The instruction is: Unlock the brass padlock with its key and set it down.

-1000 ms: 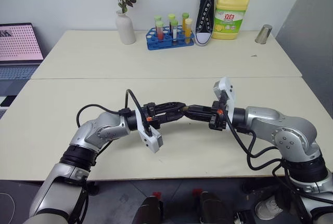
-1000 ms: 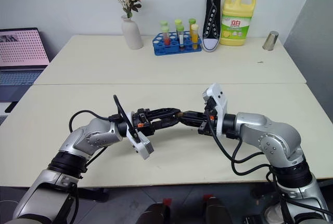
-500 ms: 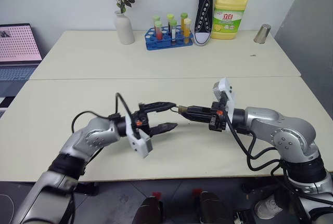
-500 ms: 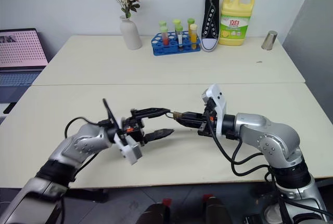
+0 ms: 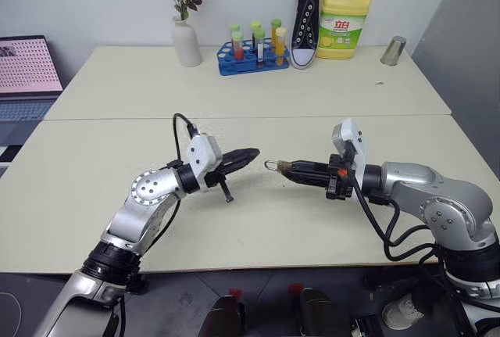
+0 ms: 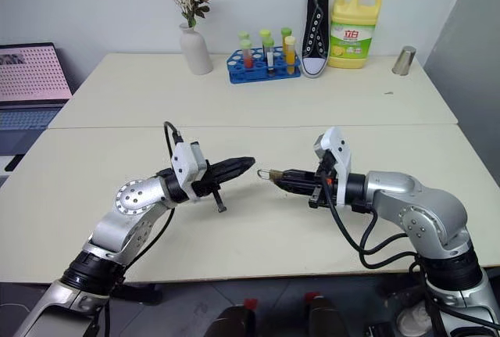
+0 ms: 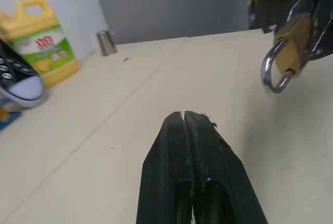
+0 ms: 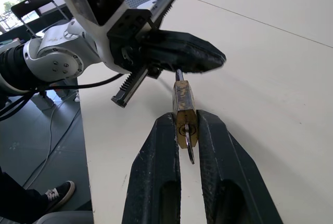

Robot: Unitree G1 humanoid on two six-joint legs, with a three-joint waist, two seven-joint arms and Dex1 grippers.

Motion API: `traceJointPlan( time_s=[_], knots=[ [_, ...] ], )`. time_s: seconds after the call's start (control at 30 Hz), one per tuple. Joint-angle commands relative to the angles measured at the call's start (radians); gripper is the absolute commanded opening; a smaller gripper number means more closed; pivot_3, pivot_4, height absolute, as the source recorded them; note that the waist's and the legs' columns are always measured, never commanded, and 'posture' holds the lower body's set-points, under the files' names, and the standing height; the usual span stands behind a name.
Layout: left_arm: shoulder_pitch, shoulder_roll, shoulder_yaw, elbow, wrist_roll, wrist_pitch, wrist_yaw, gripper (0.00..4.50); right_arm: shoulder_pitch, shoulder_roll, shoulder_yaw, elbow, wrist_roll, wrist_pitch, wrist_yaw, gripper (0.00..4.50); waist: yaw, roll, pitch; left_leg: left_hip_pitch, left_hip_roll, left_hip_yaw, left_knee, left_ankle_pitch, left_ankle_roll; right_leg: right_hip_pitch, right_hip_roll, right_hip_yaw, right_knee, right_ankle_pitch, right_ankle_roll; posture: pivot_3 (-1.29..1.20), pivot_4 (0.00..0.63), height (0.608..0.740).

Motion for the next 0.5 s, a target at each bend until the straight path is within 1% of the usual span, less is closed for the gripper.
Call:
traceJointPlan(
  time_s=[0.03,0.1,0.2,0.27,0.4,0.5],
  knots=[
    [-0.034,-0.034,0.045,-0.058,-0.078,0.145,-0.027,0.00,-0.006,0.003,-0.017,-0.043,0.009,-0.017,0.017,0.13,0.002,0.000,0.000,0.000,0.000,0.000,0.000,0.000,0.000,0.000,0.000,0.000,0.000,0.000,0.000,0.00,0.150,0.740],
    [-0.036,-0.056,0.055,-0.071,-0.089,0.195,-0.035,0.00,-0.006,0.004,-0.017,-0.045,0.009,-0.016,0.019,0.13,0.004,0.000,0.000,0.000,0.000,0.000,0.000,0.000,0.000,0.000,0.000,0.000,0.000,0.000,0.000,0.00,0.150,0.740],
    [-0.037,-0.079,0.061,-0.085,-0.057,0.207,-0.053,0.00,-0.007,0.007,-0.018,-0.047,0.011,-0.014,0.019,0.13,0.004,0.000,0.000,0.000,0.000,0.000,0.000,0.000,0.000,0.000,0.000,0.000,-0.001,0.000,0.000,0.00,0.150,0.740],
    [-0.032,-0.097,0.065,-0.097,-0.065,0.234,-0.063,0.00,-0.008,0.009,-0.017,-0.047,0.012,-0.015,0.020,0.13,0.004,0.000,0.000,0.000,0.000,0.000,0.000,0.000,0.000,0.000,0.000,0.000,-0.001,0.000,0.000,0.00,0.150,0.740],
    [-0.021,-0.112,0.077,-0.123,-0.067,0.273,-0.083,0.00,-0.007,0.009,-0.019,-0.047,0.012,-0.013,0.018,0.13,0.006,0.000,0.000,0.000,0.000,0.000,0.000,0.000,0.000,0.000,0.000,0.001,-0.001,0.000,0.000,0.00,0.150,0.740],
    [-0.009,-0.095,0.090,-0.144,-0.066,0.301,-0.113,0.00,-0.007,0.004,-0.018,-0.042,0.005,-0.015,0.022,0.13,0.005,0.000,0.000,0.000,0.000,0.000,0.000,0.000,0.000,0.000,0.000,0.001,-0.001,0.000,0.000,0.00,0.150,0.740]
  ],
)
